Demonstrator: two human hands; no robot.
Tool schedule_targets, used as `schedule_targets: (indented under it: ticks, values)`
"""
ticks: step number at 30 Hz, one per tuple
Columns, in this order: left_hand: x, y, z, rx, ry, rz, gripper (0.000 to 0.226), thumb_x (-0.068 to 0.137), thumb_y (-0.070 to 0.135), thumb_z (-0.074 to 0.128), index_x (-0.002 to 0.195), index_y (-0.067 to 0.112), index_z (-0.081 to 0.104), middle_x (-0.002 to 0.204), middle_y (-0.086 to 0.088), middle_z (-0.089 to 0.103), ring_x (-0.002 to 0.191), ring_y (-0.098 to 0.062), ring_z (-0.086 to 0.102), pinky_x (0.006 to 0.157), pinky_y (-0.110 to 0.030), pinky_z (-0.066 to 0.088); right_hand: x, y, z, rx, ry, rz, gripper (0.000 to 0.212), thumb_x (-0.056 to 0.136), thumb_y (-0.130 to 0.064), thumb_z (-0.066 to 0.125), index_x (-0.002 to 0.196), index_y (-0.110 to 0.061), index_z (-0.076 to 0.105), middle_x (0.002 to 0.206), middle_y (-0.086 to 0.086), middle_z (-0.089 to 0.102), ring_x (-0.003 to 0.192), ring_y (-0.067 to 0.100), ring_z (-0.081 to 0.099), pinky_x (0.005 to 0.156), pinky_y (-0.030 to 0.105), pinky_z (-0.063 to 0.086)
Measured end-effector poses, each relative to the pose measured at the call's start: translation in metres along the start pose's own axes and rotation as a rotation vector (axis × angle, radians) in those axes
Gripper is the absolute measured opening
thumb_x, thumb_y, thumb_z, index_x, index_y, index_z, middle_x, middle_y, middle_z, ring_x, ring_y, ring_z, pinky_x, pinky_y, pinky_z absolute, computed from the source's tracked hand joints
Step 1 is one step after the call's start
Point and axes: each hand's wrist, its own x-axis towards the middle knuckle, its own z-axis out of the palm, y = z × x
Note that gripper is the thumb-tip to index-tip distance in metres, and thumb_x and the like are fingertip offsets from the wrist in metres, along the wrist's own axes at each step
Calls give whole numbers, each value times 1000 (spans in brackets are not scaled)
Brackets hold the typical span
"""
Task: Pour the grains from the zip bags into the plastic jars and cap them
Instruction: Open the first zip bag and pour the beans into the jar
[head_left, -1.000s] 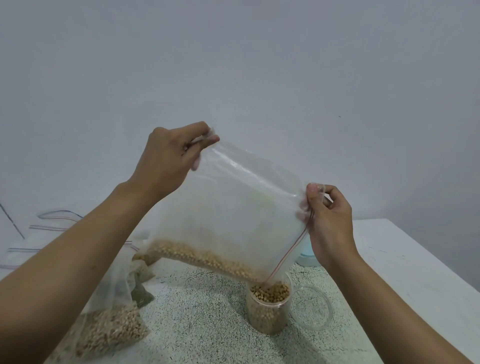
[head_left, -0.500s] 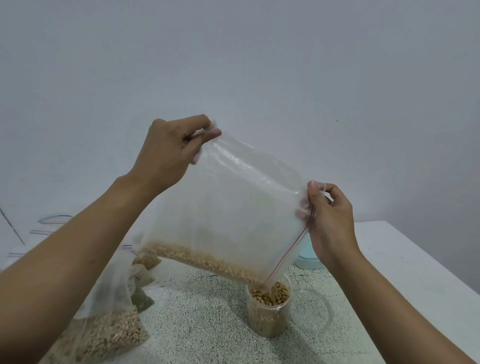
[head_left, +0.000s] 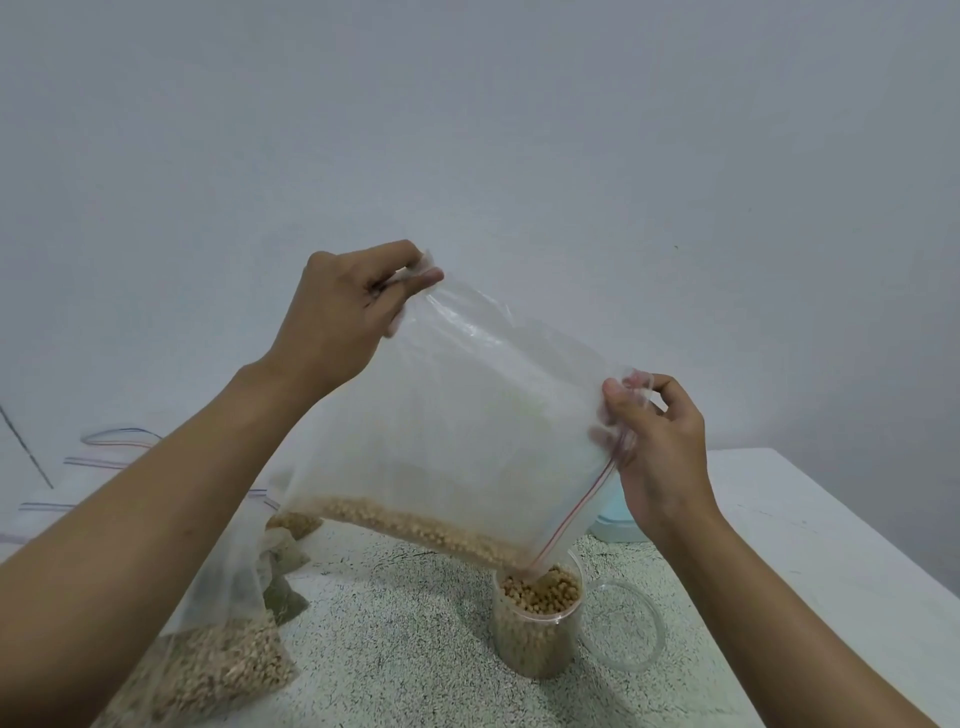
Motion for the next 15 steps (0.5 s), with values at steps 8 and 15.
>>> schedule_targets:
  ticks: [8, 15]
  values:
    - [1, 1, -1, 7, 6, 18, 26, 101, 25, 64, 86, 5, 68, 48, -8, 51, 45, -10, 40, 56, -8, 33, 1, 1, 1, -7, -3, -7, 20, 88, -11, 72, 99, -12, 55, 84, 2, 60, 68, 11, 58, 59, 24, 55]
    - [1, 1, 0, -9, 2, 6, 28, 101, 23, 65, 85, 1, 68, 49, -11, 52, 46, -11, 38, 57, -8, 34, 0, 0, -1, -12, -10, -7, 14, 94, -6, 68, 95, -12, 55, 79, 0, 61, 65, 9, 61, 58, 23, 54]
